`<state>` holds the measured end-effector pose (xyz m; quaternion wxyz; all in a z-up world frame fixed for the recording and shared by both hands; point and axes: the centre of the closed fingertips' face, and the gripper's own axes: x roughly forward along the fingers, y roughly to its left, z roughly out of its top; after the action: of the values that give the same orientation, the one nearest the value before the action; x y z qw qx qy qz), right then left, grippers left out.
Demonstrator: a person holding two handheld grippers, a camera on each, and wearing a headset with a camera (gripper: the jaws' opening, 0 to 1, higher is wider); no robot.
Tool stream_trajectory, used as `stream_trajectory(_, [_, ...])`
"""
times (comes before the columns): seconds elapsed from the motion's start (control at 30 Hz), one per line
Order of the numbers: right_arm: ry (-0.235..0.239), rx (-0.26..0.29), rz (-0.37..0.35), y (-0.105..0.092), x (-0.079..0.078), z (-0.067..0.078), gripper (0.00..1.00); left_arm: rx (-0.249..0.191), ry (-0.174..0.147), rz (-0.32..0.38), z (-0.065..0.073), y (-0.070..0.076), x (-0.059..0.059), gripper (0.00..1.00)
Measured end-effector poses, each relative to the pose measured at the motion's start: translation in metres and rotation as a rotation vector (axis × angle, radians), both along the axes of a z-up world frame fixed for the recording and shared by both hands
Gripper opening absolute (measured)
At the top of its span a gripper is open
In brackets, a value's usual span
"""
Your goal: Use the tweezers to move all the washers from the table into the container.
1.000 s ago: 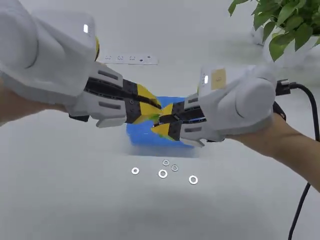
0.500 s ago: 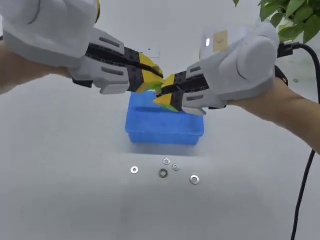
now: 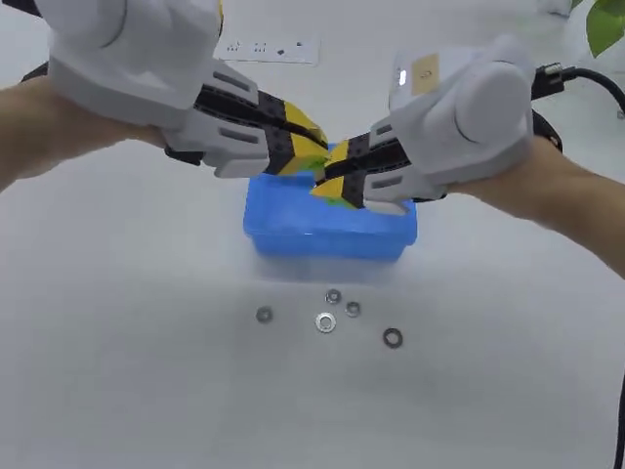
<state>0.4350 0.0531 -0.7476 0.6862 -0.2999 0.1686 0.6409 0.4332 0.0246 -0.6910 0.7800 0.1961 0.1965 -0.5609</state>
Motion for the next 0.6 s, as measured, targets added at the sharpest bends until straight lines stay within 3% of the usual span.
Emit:
stream_trajectory(0.13, [0.043, -0.003, -0.020, -0.002, 0.005, -0.015, 0.10, -0.020, 0.041, 0.020, -0.015, 0.001, 0.008, 0.08])
stream_trajectory(0.27, [0.079, -0.003, -0.035, -0.003, 0.007, -0.024, 0.10, -0.021, 0.054, 0.029, -0.024, -0.001, 0.012, 0.08])
stream_trajectory(0.5, [0.080, -0.024, -0.028, -0.005, 0.005, -0.036, 0.10, -0.023, 0.080, 0.042, -0.038, 0.000, 0.013, 0.08])
stream_trajectory(0.6, [0.092, -0.009, -0.039, -0.005, 0.006, -0.034, 0.10, -0.037, 0.087, 0.053, -0.033, 0.000, 0.013, 0.08])
